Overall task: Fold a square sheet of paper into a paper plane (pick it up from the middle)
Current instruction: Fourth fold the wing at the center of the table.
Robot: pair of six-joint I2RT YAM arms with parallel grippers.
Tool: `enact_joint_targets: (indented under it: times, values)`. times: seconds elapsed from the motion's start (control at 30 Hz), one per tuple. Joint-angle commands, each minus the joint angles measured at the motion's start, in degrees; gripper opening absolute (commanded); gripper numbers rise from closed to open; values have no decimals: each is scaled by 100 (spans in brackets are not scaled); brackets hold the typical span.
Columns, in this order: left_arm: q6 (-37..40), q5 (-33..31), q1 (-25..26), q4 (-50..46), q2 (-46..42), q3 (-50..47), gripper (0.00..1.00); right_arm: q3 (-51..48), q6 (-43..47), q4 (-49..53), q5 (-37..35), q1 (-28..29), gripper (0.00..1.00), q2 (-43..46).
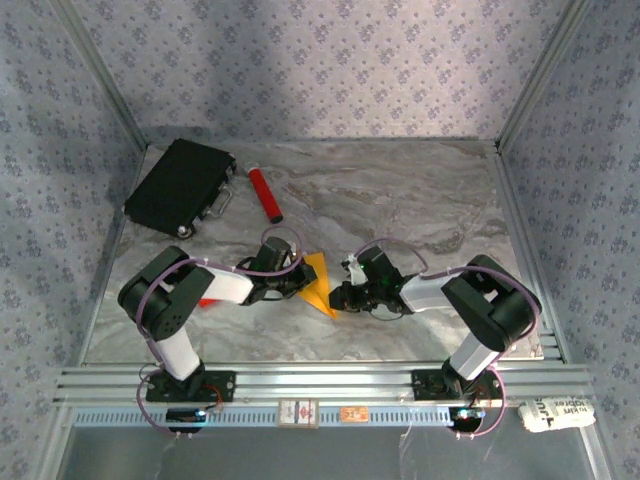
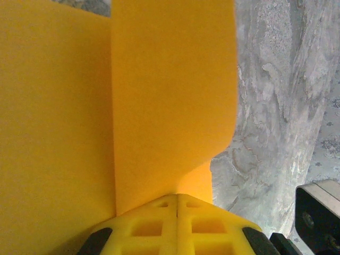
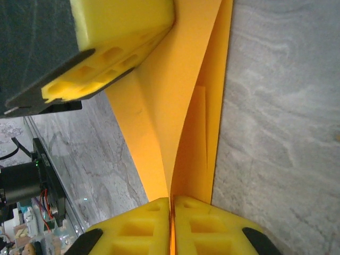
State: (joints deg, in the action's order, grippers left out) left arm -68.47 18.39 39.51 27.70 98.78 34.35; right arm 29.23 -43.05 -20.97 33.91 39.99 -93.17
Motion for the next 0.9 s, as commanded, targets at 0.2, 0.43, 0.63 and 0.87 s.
enact_joint_targets:
  times: [0.2, 0.43, 0.63, 0.87]
  values:
    - [52, -156, -8, -225, 176, -170, 4, -361, 109, 700, 248, 31, 3, 97]
    - [44, -151, -4, -213, 186, -174, 4, -422, 121, 731, 285, 35, 10, 127]
    - [27, -154, -12, -200, 185, -179, 4, -404, 312, 1023, 236, 44, 6, 268]
    - [19, -152, -13, -175, 185, -191, 4, -480, 371, 1155, 182, 75, 5, 232]
